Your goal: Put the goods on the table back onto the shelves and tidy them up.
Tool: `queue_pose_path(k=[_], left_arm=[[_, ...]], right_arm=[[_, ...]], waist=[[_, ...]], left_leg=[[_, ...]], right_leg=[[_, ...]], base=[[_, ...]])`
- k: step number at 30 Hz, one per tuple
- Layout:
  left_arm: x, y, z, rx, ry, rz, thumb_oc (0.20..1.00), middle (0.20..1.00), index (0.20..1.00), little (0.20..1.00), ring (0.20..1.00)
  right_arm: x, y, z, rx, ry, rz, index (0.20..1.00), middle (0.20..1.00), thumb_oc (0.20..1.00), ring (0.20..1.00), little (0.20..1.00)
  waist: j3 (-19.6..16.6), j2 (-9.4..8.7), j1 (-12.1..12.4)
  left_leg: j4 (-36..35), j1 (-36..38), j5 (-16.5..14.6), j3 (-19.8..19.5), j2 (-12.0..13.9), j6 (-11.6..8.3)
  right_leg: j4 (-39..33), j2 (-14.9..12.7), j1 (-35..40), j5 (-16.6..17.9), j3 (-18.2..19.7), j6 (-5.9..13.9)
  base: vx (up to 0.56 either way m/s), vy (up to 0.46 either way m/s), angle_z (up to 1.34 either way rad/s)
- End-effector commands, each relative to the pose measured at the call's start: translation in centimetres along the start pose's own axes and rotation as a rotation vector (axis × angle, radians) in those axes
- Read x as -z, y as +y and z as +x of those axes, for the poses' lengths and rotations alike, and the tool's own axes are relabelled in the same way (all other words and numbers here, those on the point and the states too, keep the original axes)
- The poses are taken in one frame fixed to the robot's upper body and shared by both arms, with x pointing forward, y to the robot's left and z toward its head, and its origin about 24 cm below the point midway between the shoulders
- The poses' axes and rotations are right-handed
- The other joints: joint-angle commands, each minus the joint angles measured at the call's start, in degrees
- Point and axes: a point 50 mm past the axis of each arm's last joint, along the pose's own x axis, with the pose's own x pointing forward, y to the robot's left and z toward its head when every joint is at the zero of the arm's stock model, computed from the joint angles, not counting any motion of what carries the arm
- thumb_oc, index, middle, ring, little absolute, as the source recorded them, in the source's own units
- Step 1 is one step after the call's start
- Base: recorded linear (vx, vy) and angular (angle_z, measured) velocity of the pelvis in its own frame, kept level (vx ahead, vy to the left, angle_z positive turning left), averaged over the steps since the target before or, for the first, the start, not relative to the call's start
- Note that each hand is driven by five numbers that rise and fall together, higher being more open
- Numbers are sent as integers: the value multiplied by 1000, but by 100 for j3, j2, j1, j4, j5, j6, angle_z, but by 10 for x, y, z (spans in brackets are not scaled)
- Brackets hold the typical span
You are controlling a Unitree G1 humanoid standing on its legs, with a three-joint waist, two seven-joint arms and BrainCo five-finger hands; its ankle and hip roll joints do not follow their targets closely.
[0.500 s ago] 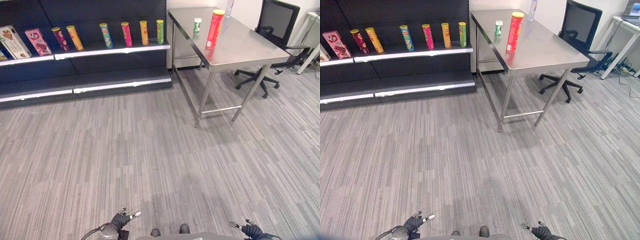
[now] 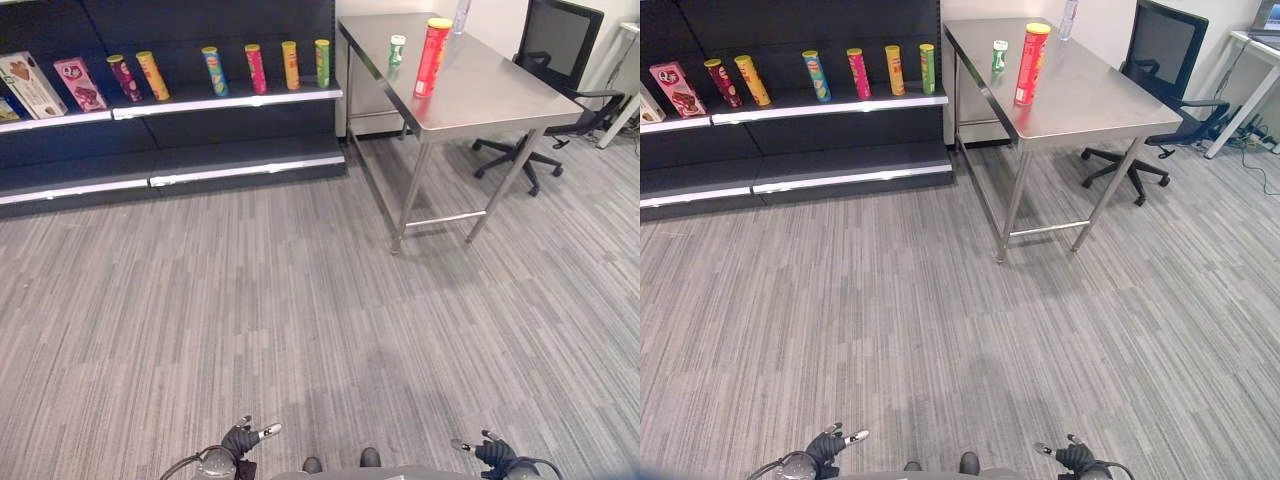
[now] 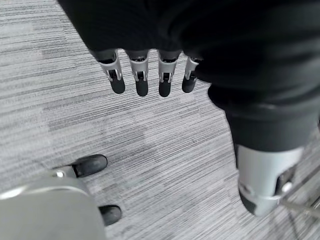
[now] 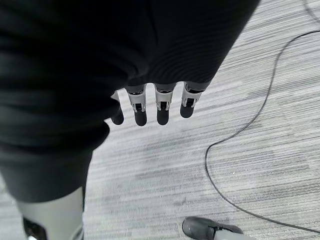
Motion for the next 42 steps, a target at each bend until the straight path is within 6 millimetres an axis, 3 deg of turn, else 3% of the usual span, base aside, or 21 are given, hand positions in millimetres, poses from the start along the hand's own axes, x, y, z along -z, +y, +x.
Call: queue_pose_path(k=[1,11,14,15,16,18,21,23,24,26,27,28,29,30,31,32,34,37,38,39,42], left_arm=[[-28,8,6,-15,-71,75,1000,1000,1000,1000,1000],[-34,10,7,-26,-85,56,1000,1000,1000,1000,1000],[-36,12,7,-30,-89,51,1000,1000,1000,1000,1000],[-37,11,7,-38,-86,21,1000,1000,1000,1000,1000],[-33,10,7,-37,-76,15,1000,1000,1000,1000,1000],[-20,9,5,-39,-33,16,1000,1000,1000,1000,1000],[-9,9,3,-37,-1,32,1000,1000,1000,1000,1000],[4,10,1,-37,44,26,1000,1000,1000,1000,1000],[12,11,-1,-51,67,10,1000,1000,1000,1000,1000],[13,14,-2,-62,68,0,1000,1000,1000,1000,1000],[9,17,-1,-76,58,-15,1000,1000,1000,1000,1000],[9,17,-1,-76,58,-14,1000,1000,1000,1000,1000],[-6,22,2,-85,9,-20,1000,1000,1000,1000,1000],[-12,24,3,-88,-11,-19,1000,1000,1000,1000,1000],[-12,24,3,-88,-12,-19,1000,1000,1000,1000,1000],[-26,27,4,-96,-60,-3,1000,1000,1000,1000,1000],[-36,31,5,-108,-94,-11,1000,1000,1000,1000,1000],[-47,32,6,-109,-130,-12,1000,1000,1000,1000,1000],[-47,32,6,-109,-130,-12,1000,1000,1000,1000,1000],[-51,30,6,-99,-139,14,1000,1000,1000,1000,1000],[-49,27,7,-91,-136,25,1000,1000,1000,1000,1000]], right_arm=[[-18,-4,3,0,-57,-46,1000,1000,1000,1000,1000],[-18,-8,3,15,-54,-38,1000,1000,1000,1000,1000],[-22,-14,3,24,-77,-14,1000,1000,1000,1000,1000],[-30,-22,3,56,-103,38,1000,1000,1000,1000,1000],[-30,-23,3,61,-106,48,1000,1000,1000,1000,1000],[-33,-28,3,75,-127,70,1000,1000,1000,1000,1000],[-37,-33,2,93,-142,76,1000,1000,1000,1000,1000],[-35,-32,2,85,-139,71,1000,1000,1000,1000,1000],[-32,-31,2,80,-126,53,1000,1000,1000,1000,1000],[-32,-30,2,78,-125,47,1000,1000,1000,1000,1000],[-33,-29,3,74,-124,34,1000,1000,1000,1000,1000],[-33,-29,3,73,-124,34,1000,1000,1000,1000,1000],[-36,-33,3,82,-129,17,1000,1000,1000,1000,1000],[-40,-34,3,86,-146,21,1000,1000,1000,1000,1000],[-40,-34,3,86,-146,22,1000,1000,1000,1000,1000],[-50,-36,3,93,-178,23,1000,1000,1000,1000,1000],[-52,-35,3,95,-186,19,1000,1000,1000,1000,1000],[-47,-33,4,88,-158,17,1000,1000,1000,1000,1000],[-47,-33,4,89,-158,17,1000,1000,1000,1000,1000],[-42,-32,4,83,-129,6,1000,1000,1000,1000,1000],[-36,-32,5,82,-102,-6,1000,1000,1000,1000,1000]], waist=[[-160,-67,48],[-34,-49,42],[277,-160,114],[460,-174,121],[440,-147,123],[385,-23,176],[364,66,318],[280,100,379],[177,132,432],[141,114,478],[46,40,540],[47,33,545],[120,-3,520],[161,13,483],[159,8,490],[269,33,434],[306,74,453],[286,114,378],[276,123,379],[250,88,271],[320,44,118]], left_leg=[[181,-53,-263,-41,391,-574],[564,-287,-355,-174,503,-651],[1747,-957,-479,-331,457,-717],[2390,-1579,-376,-468,380,-663],[2201,-1627,-389,-448,350,-632],[1489,-1901,58,-365,352,-660],[615,-2301,301,-274,230,-711],[309,-2252,480,-231,230,-752],[380,-2196,803,-210,216,-753],[429,-2154,833,-192,190,-719],[566,-2040,676,-121,91,-632],[571,-2038,670,-113,86,-629],[676,-1834,458,-79,-14,-462],[699,-1750,385,-103,-33,-390],[703,-1755,383,-93,-35,-388],[755,-1564,207,-107,-78,-234],[784,-1427,88,-105,-44,-177],[750,-1113,-159,-180,9,-194],[750,-1127,-155,-182,19,-196],[679,-851,-369,-210,-52,-195],[614,-437,-615,-323,-140,-207]], right_leg=[[413,-754,-257,-591,180,1124],[622,-650,-387,-710,154,1015],[882,-572,-430,-844,214,819],[932,-606,-459,-901,123,741],[898,-588,-430,-925,109,755],[762,-499,-291,-1036,98,787],[584,-405,37,-1254,300,773],[473,-383,313,-1380,459,821],[470,-512,512,-1483,493,892],[511,-615,517,-1483,508,946],[926,-900,423,-1374,495,1119],[936,-908,420,-1384,500,1122],[1954,-1157,-9,-872,593,1209],[2449,-1167,-252,-601,662,1149],[2471,-1172,-269,-612,673,1150],[3247,-1234,-677,4,669,1038],[3550,-1393,-842,173,496,1007],[2906,-1384,-1111,-480,168,951],[2889,-1373,-1117,-464,164,948],[2046,-1162,-1573,-499,-67,1094],[1134,-892,-1711,-300,-140,1266]], base=[[0,-31,4],[0,-60,4],[-30,-137,10],[81,-115,15],[263,-57,4],[333,37,12],[375,49,13],[521,118,-38],[540,193,-79],[408,151,-95],[295,85,-77],[502,168,-62],[280,117,-33],[277,116,-26],[216,88,-18],[147,56,-4],[340,48,3],[359,-18,-9],[404,-73,-10],[395,-85,-8],[399,-73,-21]])
